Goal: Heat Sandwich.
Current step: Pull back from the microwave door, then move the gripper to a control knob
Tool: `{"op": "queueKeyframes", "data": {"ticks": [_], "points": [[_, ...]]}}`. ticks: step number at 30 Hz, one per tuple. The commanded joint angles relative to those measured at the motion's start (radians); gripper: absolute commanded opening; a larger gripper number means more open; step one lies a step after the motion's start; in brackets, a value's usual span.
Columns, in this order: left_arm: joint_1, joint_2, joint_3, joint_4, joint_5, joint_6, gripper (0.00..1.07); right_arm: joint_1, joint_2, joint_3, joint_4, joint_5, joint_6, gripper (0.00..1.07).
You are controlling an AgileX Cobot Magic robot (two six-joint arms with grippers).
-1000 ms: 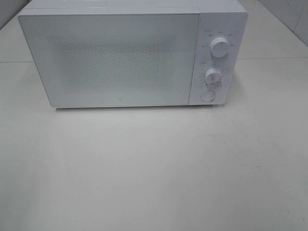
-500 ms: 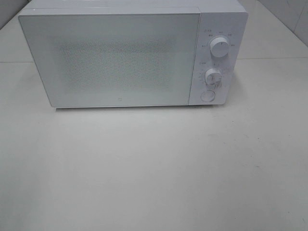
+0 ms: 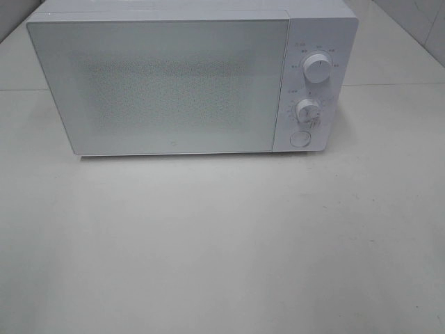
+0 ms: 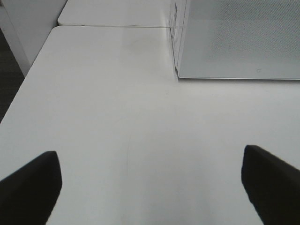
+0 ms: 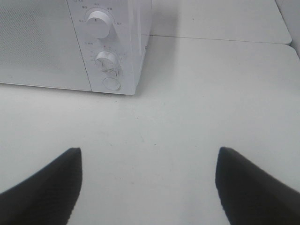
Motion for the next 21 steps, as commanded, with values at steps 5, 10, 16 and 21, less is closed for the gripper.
{"op": "queueKeyframes", "data": {"ticks": [5,10,16,21], "points": [[-0.008,-0.027,0.002,0.0,-0.004,-0.007,0.98,-0.008,0.153,-0.005,0.002,-0.175,0.008,0.76],[-0.008,-0.027,0.002,0.0,-0.004,-0.007,0.98,-0.008,0.259,-0.005,0.002,-0.314,0.008,0.76],[-0.008,-0.027,0.002,0.0,-0.004,-0.007,0.98,-0.008,0.372,-0.005,0.001,-0.436,0.008,0.76],[-0.008,-0.027,0.002,0.0,-0.004,-0.007,0.98,-0.008,0.469,-0.005,0.001,-0.575,0.009,0.76]]}}
